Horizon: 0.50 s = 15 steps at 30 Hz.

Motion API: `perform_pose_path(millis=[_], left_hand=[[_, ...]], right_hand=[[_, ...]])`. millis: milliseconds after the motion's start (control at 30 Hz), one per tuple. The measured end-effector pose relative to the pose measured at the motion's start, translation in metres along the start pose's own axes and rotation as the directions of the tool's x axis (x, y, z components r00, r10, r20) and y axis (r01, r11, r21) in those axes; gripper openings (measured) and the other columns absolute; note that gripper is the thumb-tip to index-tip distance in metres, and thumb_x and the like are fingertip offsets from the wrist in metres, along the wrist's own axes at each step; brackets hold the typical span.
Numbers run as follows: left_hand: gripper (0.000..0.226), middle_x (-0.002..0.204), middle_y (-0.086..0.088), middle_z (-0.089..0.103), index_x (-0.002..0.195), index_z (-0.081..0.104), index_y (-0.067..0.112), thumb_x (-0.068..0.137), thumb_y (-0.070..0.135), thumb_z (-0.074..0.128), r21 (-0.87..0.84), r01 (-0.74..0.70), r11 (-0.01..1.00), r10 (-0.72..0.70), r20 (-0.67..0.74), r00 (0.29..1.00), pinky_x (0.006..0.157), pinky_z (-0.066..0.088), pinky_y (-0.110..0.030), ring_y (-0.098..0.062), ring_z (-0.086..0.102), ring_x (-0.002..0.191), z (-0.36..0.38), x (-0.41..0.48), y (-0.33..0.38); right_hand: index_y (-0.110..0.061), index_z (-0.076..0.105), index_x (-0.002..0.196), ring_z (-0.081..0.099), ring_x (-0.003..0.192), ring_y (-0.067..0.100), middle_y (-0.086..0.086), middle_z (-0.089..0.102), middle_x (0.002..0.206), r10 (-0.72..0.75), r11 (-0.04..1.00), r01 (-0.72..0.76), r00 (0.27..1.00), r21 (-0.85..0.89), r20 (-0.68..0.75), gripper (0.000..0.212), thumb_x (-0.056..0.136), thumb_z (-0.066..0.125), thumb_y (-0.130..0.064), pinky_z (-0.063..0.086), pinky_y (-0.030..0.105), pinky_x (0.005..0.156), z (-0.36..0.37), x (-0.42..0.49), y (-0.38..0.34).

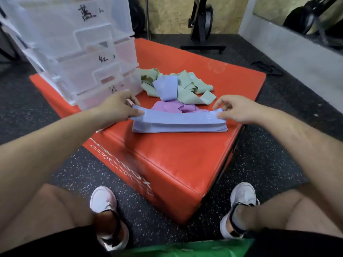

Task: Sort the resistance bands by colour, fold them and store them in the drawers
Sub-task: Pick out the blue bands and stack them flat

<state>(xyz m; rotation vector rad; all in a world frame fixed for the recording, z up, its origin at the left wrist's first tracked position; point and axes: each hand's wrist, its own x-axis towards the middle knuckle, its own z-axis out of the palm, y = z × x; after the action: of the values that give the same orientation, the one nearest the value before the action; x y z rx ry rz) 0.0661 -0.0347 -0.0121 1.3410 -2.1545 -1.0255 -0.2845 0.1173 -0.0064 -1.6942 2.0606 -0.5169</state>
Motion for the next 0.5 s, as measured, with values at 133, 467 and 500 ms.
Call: perform_pose_path(millis=[133, 467, 500], left_hand=[[0.024, 0.075, -0.002, 0.059, 0.09, 0.065, 0.019, 0.076, 0.025, 0.083, 0.177, -0.056, 0.983, 0.066, -0.052, 0.996, 0.066, 0.046, -0.03, -0.018, 0.054, 0.068, 0.018, 0.0, -0.011], [0.023, 0.103, -0.01, 0.058, 0.097, 0.073, 0.01, 0.077, 0.018, 0.08, 0.468, -0.263, 0.844, 0.285, 0.025, 0.958, 0.074, 0.034, -0.017, -0.018, 0.05, 0.098, 0.029, -0.001, -0.024], [0.026, 0.105, -0.008, 0.06, 0.101, 0.074, 0.013, 0.078, 0.023, 0.079, 0.478, -0.326, 0.816, 0.34, 0.06, 0.938, 0.085, 0.038, -0.023, -0.022, 0.053, 0.104, 0.028, -0.001, -0.024]], right_hand=[[-0.021, 0.067, 0.104, 0.062, 0.082, 0.023, 0.006, 0.067, 0.092, -0.001, 0.985, -0.003, 1.0, -0.17, -0.025, 0.021, 0.085, 0.072, -0.016, 0.049, 0.037, 0.079, 0.013, -0.003, 0.003], [-0.024, 0.065, 0.113, 0.042, 0.115, 0.022, 0.001, 0.05, 0.117, -0.095, 0.894, 0.094, 0.995, -0.438, 0.019, 0.024, 0.089, 0.064, -0.028, 0.04, 0.038, 0.101, 0.023, -0.001, 0.014], [-0.026, 0.064, 0.115, 0.041, 0.118, 0.022, 0.001, 0.051, 0.122, -0.121, 0.894, 0.121, 0.992, -0.432, 0.028, 0.027, 0.089, 0.064, -0.031, 0.039, 0.039, 0.104, 0.022, -0.002, 0.015]])
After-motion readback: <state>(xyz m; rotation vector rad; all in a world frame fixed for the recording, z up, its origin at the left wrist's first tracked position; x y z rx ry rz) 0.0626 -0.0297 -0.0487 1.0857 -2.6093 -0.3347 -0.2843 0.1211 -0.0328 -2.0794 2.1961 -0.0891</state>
